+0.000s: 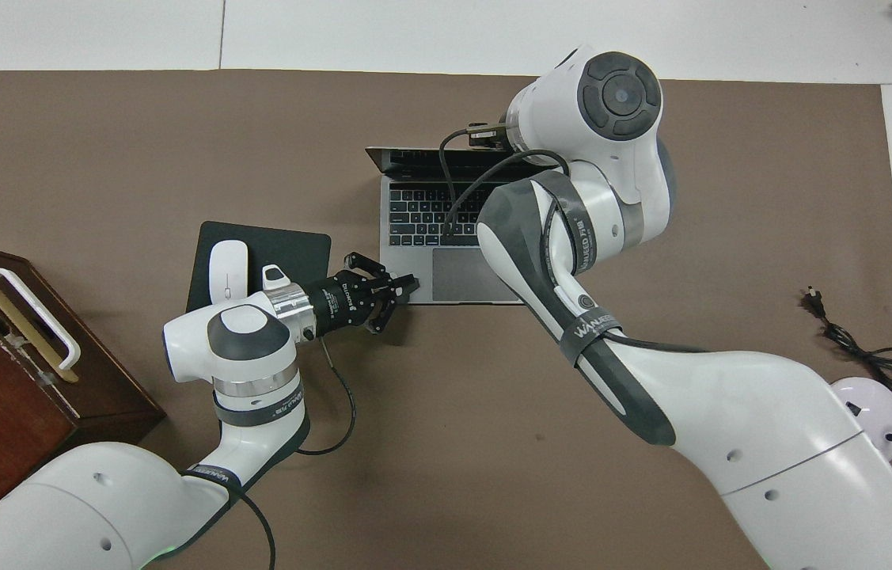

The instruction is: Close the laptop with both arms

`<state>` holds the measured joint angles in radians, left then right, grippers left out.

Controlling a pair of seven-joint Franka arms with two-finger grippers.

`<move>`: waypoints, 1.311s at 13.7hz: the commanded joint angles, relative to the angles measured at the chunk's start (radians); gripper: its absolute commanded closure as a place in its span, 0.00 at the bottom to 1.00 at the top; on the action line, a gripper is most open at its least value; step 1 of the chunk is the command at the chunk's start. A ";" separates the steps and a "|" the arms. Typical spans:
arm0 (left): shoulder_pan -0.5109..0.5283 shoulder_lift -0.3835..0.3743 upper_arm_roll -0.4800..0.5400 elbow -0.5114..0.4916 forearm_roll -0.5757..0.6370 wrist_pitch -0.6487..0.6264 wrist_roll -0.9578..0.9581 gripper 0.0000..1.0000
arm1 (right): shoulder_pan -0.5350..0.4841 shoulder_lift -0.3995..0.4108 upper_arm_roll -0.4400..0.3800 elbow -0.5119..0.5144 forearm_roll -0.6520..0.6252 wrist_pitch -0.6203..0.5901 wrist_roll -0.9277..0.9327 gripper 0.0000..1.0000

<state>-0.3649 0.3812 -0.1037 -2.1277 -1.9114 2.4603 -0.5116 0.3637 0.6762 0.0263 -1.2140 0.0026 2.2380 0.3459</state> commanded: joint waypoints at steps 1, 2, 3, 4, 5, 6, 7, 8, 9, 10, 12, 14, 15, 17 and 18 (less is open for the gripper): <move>0.003 0.048 -0.005 -0.035 -0.008 0.005 0.048 1.00 | 0.001 -0.017 0.003 -0.024 0.019 -0.011 0.016 1.00; 0.006 0.053 -0.005 -0.037 -0.008 0.005 0.059 1.00 | 0.001 -0.017 0.003 -0.024 0.020 -0.011 0.016 1.00; 0.006 0.057 -0.005 -0.037 -0.008 0.005 0.059 1.00 | 0.001 -0.017 0.003 -0.025 0.020 -0.015 0.016 1.00; 0.007 0.057 -0.005 -0.035 -0.009 0.005 0.059 1.00 | 0.001 -0.014 0.003 -0.027 0.020 -0.024 0.019 1.00; 0.007 0.057 -0.005 -0.035 -0.017 0.006 0.059 1.00 | 0.001 -0.012 0.003 -0.030 0.020 -0.031 0.030 1.00; 0.007 0.059 -0.005 -0.035 -0.027 0.006 0.061 1.00 | 0.001 -0.013 0.003 -0.038 0.020 -0.031 0.042 1.00; 0.007 0.058 -0.005 -0.035 -0.028 0.006 0.061 1.00 | 0.001 -0.012 0.003 -0.044 0.020 -0.031 0.050 1.00; 0.007 0.059 -0.005 -0.035 -0.028 0.006 0.061 1.00 | 0.001 -0.012 0.003 -0.045 0.020 -0.034 0.054 1.00; 0.006 0.059 -0.004 -0.038 -0.028 0.009 0.062 1.00 | 0.001 -0.012 0.004 -0.050 0.022 -0.047 0.061 1.00; 0.006 0.059 -0.004 -0.041 -0.028 0.009 0.065 1.00 | 0.001 -0.012 0.007 -0.050 0.034 -0.055 0.068 1.00; 0.006 0.059 -0.004 -0.054 -0.029 0.011 0.093 1.00 | 0.003 -0.013 0.009 -0.048 0.060 -0.080 0.074 1.00; 0.006 0.059 -0.004 -0.058 -0.031 0.015 0.093 1.00 | 0.003 -0.015 0.009 -0.048 0.060 -0.103 0.090 1.00; 0.006 0.059 -0.004 -0.060 -0.031 0.017 0.093 1.00 | 0.004 -0.017 0.009 -0.050 0.060 -0.106 0.094 1.00; 0.006 0.059 -0.004 -0.061 -0.031 0.022 0.093 1.00 | 0.006 -0.015 0.009 -0.050 0.060 -0.124 0.094 1.00; 0.006 0.059 -0.004 -0.067 -0.031 0.022 0.093 1.00 | 0.008 -0.013 0.009 -0.055 0.060 -0.126 0.096 1.00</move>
<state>-0.3605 0.3825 -0.1040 -2.1363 -1.9461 2.4455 -0.4718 0.3677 0.6767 0.0306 -1.2415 0.0376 2.1378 0.4199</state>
